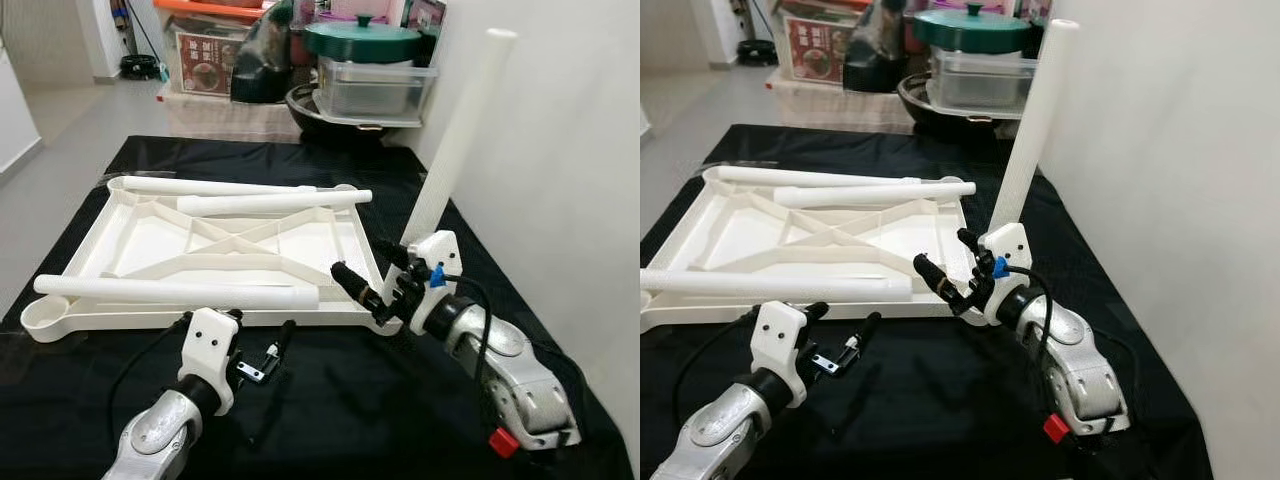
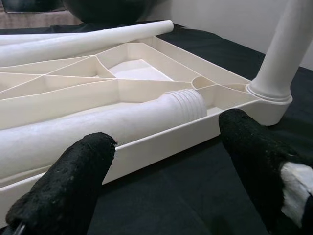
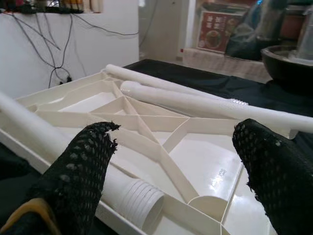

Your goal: Building children table

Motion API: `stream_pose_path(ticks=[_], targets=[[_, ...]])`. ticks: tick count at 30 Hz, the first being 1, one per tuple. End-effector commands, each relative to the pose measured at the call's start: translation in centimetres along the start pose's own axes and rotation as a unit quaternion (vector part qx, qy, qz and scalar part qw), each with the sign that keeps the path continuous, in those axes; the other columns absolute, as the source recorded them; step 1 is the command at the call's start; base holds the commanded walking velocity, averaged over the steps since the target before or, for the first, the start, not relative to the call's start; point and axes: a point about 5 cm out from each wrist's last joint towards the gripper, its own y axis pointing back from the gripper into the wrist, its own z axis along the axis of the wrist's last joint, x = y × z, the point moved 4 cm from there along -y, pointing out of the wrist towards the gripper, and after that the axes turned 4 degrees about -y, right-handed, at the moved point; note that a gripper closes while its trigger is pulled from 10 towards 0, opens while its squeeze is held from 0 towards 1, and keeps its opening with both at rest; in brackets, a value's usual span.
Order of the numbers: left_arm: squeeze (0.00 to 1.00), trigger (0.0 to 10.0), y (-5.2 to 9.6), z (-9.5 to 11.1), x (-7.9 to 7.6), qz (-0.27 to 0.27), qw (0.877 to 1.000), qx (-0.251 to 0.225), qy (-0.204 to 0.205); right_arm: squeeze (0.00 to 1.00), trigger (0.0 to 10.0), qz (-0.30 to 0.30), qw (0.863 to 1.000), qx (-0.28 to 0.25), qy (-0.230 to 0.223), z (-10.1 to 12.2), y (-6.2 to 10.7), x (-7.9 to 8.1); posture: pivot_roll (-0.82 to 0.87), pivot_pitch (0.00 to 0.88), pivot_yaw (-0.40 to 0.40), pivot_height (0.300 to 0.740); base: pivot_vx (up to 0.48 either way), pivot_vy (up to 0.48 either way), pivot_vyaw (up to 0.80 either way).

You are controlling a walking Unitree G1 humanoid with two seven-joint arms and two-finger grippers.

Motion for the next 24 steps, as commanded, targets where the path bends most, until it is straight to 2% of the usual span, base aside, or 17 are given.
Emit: stream_pose_path(ticks=[1,3,4,6,7,8,9,13,15,16,18,22,24], targets=[[0.0,10.0,0.0,-0.2,-0.1,-0.003,1.0,0.005,-0.001,0.0,10.0,-0.007,1.0,-0.003,0.004,0.0,-0.4,0.0,0.06,0.0,-0.106,0.74,0.0,0.0,0.0],[0.0,10.0,0.0,-0.2,-0.1,-0.003,1.0,0.005,-0.001,0.0,10.0,-0.007,1.0,-0.003,0.004,0.0,-0.4,0.0,0.06,0.0,-0.106,0.74,0.0,0.0,0.0],[0.0,10.0,-0.2,-0.2,-0.1,-0.002,1.0,0.004,-0.002,0.0,10.0,-0.035,0.999,-0.008,-0.005,0.1,-0.9,-0.3,0.06,0.0,-0.102,0.74,0.0,0.0,0.0],[0.0,10.0,-0.2,-0.2,-0.1,-0.002,1.0,0.004,-0.002,0.0,10.0,-0.035,0.999,-0.008,-0.005,0.1,-0.9,-0.3,0.06,0.0,-0.102,0.74,0.0,0.0,0.0],[0.0,10.0,-0.3,-0.1,-0.1,-0.003,1.0,0.003,-0.003,0.0,10.0,-0.06,0.998,-0.008,-0.007,0.1,-1.1,-0.7,0.05,0.0,-0.101,0.74,0.0,0.0,0.0],[0.0,10.0,-0.3,-0.1,-0.1,-0.003,1.0,0.003,-0.003,0.0,10.0,-0.06,0.998,-0.008,-0.007,0.1,-1.1,-0.7,0.05,0.0,-0.101,0.74,0.0,0.0,0.0],[0.0,10.0,-0.3,-0.1,-0.1,-0.003,1.0,0.003,-0.005,0.0,10.0,-0.092,0.996,-0.009,-0.007,0.1,-1.3,-1.4,0.05,0.0,-0.1,0.74,0.0,0.0,0.0],[0.0,10.0,-0.3,-0.1,-0.1,-0.004,1.0,0.003,-0.006,0.0,10.0,-0.113,0.993,-0.011,-0.006,0.1,-1.4,-1.8,0.05,0.0,-0.1,0.74,0.0,0.0,0.0],[0.0,10.0,-0.5,-0.1,-0.2,-0.006,1.0,0.002,-0.006,0.0,10.0,-0.122,0.992,-0.023,-0.02,0.3,-2.1,-1.4,0.05,0.0,-0.097,0.74,0.0,0.0,0.0],[0.0,10.0,-0.8,-0.1,-0.4,-0.01,1.0,0.0,-0.006,0.0,10.0,-0.115,0.992,-0.036,-0.034,0.3,-3.2,-0.1,0.05,0.0,-0.099,0.74,0.0,0.0,0.0],[0.0,10.0,-0.8,-0.1,-0.4,-0.01,1.0,0.0,-0.006,0.0,10.0,-0.115,0.992,-0.036,-0.034,0.3,-3.2,-0.1,0.05,0.0,-0.099,0.74,0.0,0.0,0.0],[0.0,10.0,-1.0,0.0,-0.5,-0.01,1.0,-0.004,-0.005,0.0,10.0,-0.073,0.996,-0.047,-0.032,0.9,-5.1,2.3,0.06,0.0,-0.108,0.74,0.0,0.0,0.0],[0.0,10.0,-1.0,0.1,-0.5,-0.009,1.0,-0.005,-0.005,0.0,10.0,-0.069,0.996,-0.049,-0.033,1.0,-5.5,2.5,0.06,0.0,-0.11,0.74,0.0,0.0,0.0]])
